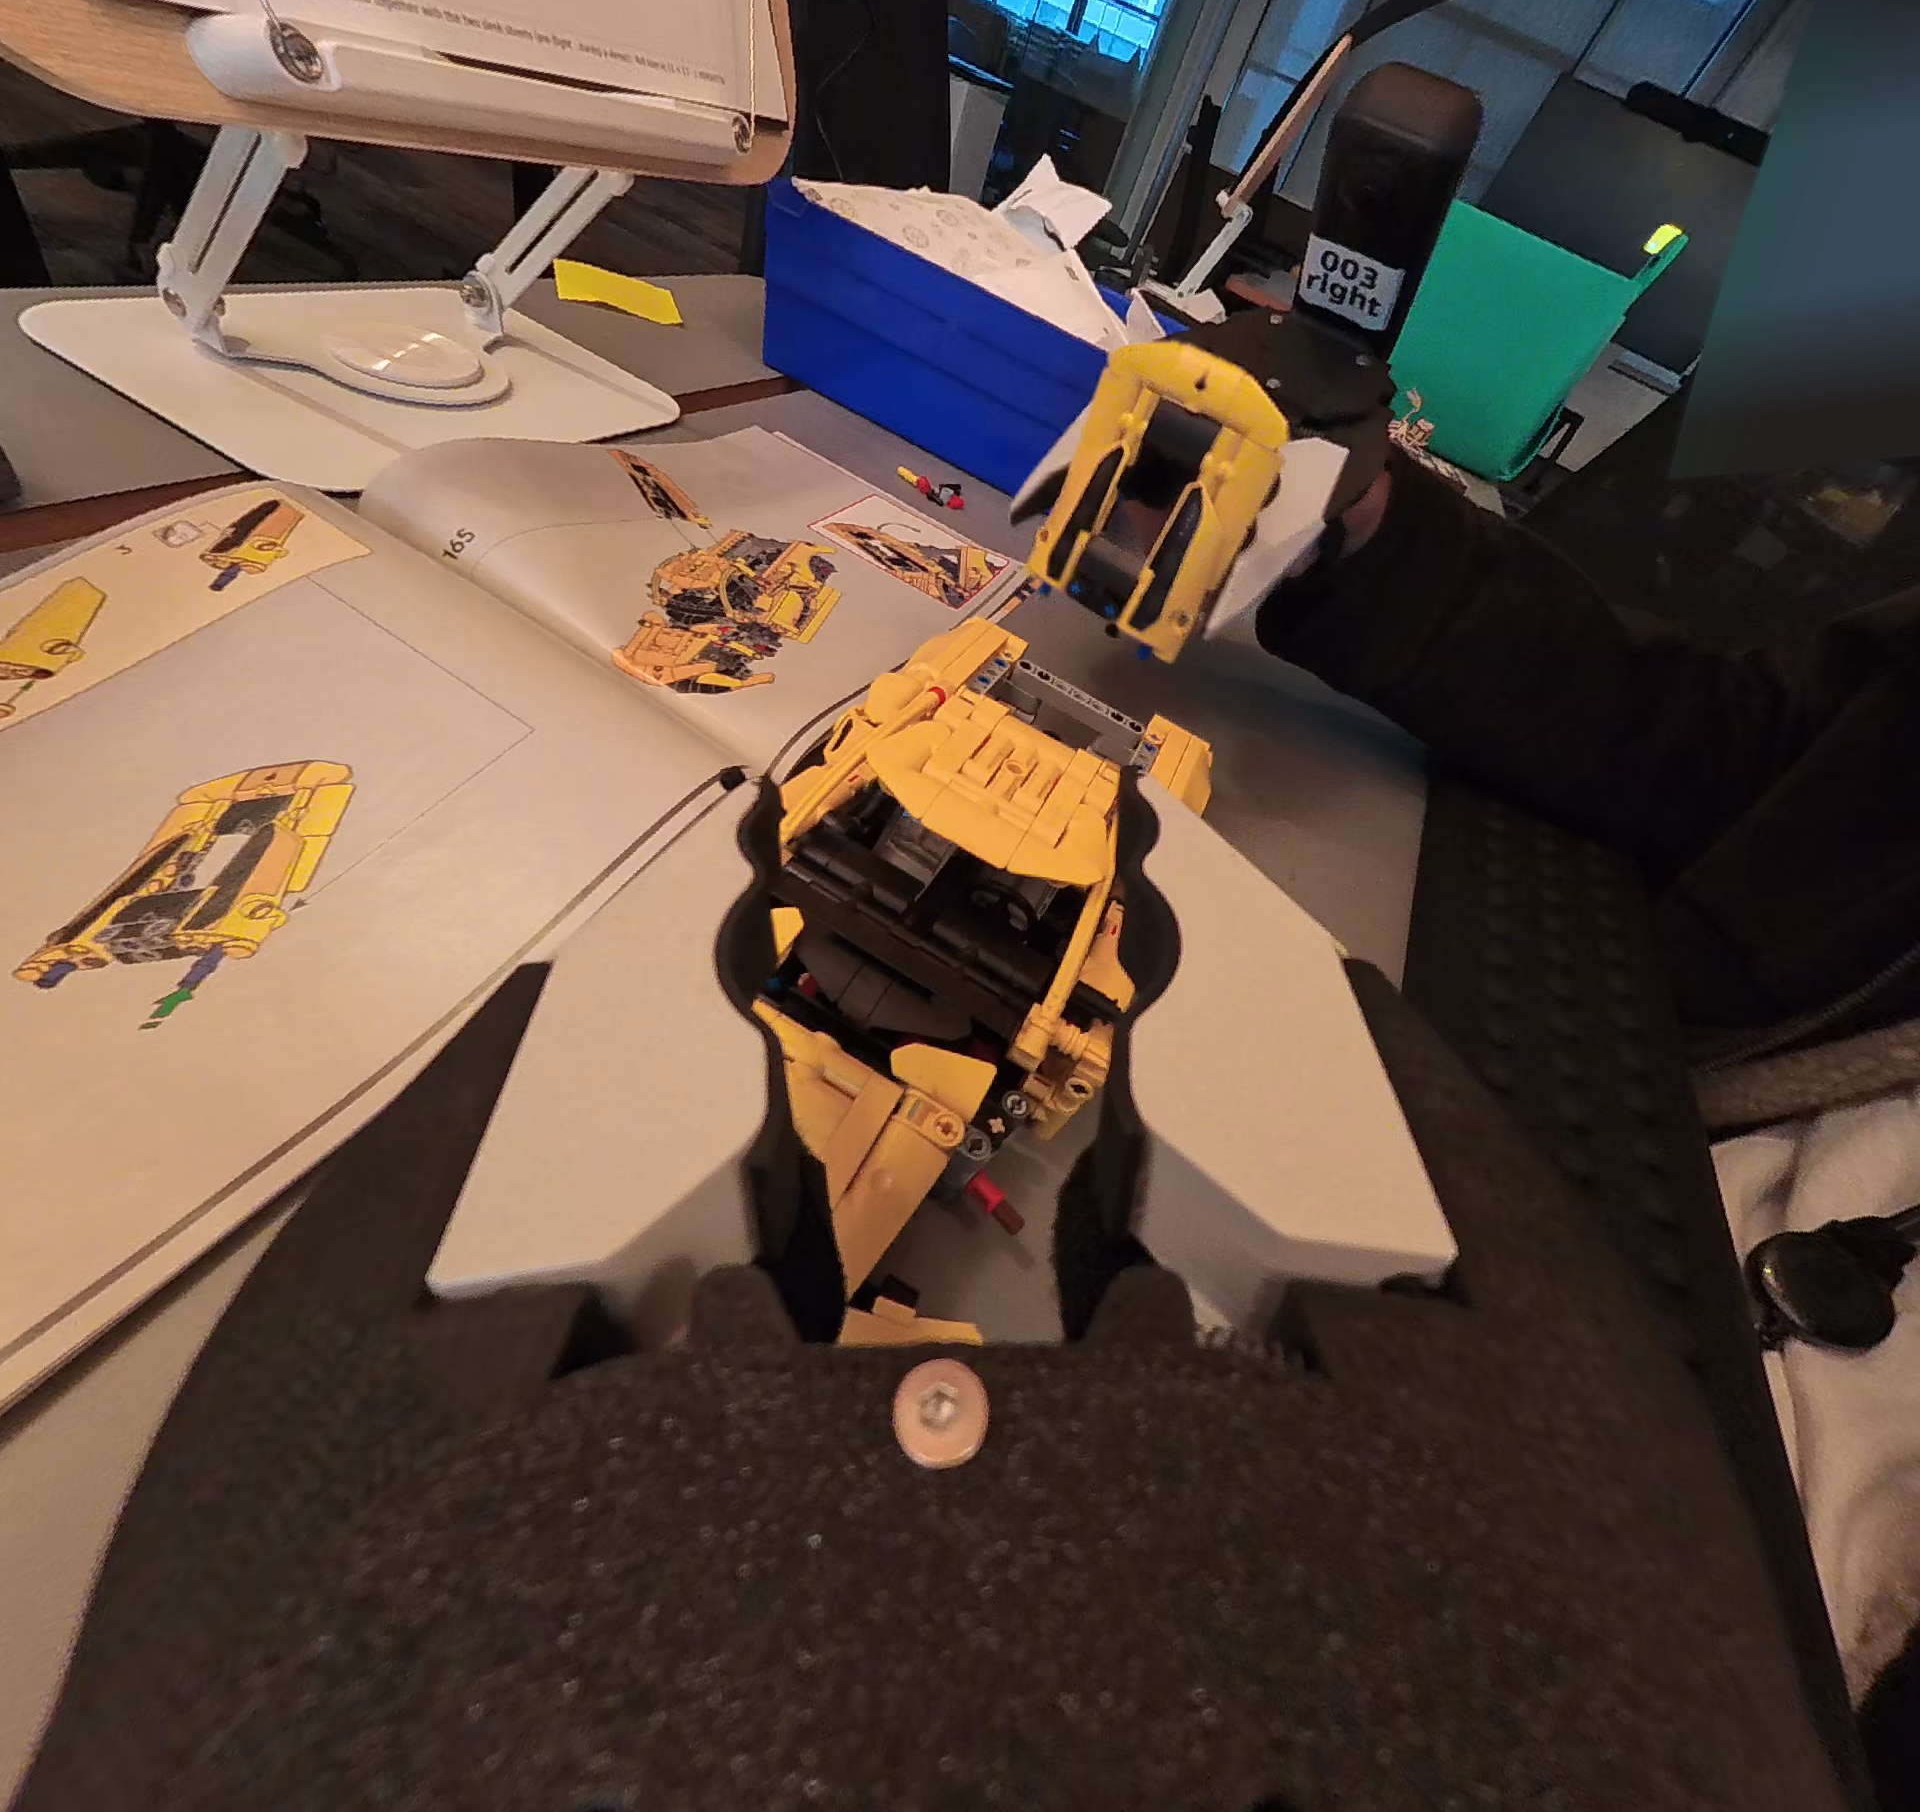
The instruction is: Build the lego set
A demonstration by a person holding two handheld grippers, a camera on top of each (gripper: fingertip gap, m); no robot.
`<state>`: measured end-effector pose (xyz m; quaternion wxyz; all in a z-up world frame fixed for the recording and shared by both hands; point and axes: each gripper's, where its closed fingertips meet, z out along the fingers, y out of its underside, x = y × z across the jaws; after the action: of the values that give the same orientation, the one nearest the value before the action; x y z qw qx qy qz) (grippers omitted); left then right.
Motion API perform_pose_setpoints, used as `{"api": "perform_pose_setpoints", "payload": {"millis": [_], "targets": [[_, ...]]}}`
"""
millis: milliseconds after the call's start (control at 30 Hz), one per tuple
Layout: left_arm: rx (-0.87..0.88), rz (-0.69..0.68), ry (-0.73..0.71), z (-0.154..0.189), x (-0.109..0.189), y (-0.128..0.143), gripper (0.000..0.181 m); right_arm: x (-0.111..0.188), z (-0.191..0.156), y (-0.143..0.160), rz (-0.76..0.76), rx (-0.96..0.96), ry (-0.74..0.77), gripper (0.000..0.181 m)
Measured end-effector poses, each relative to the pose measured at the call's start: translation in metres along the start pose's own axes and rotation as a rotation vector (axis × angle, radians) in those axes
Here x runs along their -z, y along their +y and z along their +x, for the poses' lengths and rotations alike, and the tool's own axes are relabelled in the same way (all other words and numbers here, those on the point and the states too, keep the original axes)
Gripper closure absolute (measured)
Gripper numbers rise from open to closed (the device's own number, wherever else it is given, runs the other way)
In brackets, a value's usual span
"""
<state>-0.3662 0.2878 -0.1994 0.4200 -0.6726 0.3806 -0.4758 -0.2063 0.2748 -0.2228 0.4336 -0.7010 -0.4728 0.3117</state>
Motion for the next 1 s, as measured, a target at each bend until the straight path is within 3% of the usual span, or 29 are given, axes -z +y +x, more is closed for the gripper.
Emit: {"api": "perform_pose_setpoints", "payload": {"millis": [367,500,633,1000], "targets": [[0.036,0.001,0.023,0.000,0.000,0.000,0.117,0.028,0.052,0.019,0.061,-0.133,0.186,0.099],[0.048,-0.001,0.035,-0.002,0.001,-0.002,0.117,0.046,0.075,0.002,0.213,-0.118,0.328,0.099],[0.101,0.045,0.031,-0.013,0.007,-0.009,0.117,0.058,0.083,0.000,0.269,-0.180,0.353,0.099],[0.173,0.050,0.016,-0.032,0.007,-0.006,0.117,0.048,0.086,0.017,0.233,-0.204,0.338,0.099]]}}
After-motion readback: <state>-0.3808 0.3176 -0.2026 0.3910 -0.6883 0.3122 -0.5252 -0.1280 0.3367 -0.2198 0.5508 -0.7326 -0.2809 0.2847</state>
